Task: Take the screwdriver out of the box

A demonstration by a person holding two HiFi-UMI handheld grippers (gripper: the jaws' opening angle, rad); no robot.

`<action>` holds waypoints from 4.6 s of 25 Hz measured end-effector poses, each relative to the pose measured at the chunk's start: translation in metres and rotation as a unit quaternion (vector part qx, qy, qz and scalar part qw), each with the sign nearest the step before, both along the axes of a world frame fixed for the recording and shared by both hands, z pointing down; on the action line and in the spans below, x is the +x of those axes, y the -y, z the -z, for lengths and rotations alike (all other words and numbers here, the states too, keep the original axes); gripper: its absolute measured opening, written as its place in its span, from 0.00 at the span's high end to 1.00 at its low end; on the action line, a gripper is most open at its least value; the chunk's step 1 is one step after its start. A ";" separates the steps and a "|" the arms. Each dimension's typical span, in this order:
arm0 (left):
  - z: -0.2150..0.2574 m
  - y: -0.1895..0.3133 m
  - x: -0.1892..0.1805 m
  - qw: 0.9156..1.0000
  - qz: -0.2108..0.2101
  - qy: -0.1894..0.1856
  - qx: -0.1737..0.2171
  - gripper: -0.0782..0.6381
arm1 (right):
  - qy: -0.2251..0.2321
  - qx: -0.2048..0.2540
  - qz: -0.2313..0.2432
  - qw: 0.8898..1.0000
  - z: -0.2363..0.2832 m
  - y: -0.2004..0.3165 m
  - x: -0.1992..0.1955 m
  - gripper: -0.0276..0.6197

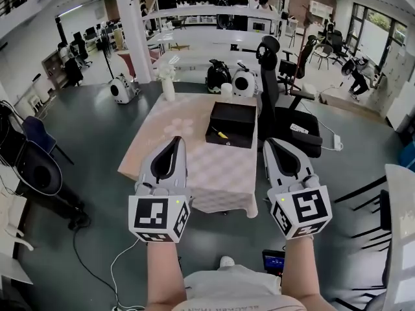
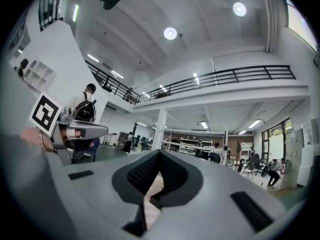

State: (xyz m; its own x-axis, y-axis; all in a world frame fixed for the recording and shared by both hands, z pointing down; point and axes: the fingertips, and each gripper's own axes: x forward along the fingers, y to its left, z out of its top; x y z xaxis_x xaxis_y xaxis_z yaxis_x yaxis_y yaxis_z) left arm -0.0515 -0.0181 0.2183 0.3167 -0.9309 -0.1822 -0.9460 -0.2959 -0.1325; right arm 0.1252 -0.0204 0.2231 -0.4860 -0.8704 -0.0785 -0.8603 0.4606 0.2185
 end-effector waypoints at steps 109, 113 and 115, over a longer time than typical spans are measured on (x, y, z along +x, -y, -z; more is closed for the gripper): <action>-0.204 0.425 -0.134 0.972 0.006 -0.093 -0.215 0.88 | -0.325 -0.559 0.047 0.761 -0.457 0.420 -0.106 0.83; -0.200 0.421 -0.135 0.973 0.008 -0.094 -0.212 0.88 | -0.305 -0.563 0.037 0.768 -0.453 0.414 -0.099 0.83; -0.198 0.419 -0.136 0.973 0.010 -0.096 -0.210 0.88 | -0.286 -0.557 0.044 0.779 -0.447 0.412 -0.103 0.83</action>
State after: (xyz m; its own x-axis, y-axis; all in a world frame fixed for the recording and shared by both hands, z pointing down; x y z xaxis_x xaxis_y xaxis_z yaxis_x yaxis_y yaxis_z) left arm -0.1877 -0.4371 0.4165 0.2947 -0.9417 0.1624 -0.9478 -0.2664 0.1751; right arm 0.0218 -0.4329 0.6703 -0.2260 -0.2057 0.9521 -0.7233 0.6901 -0.0226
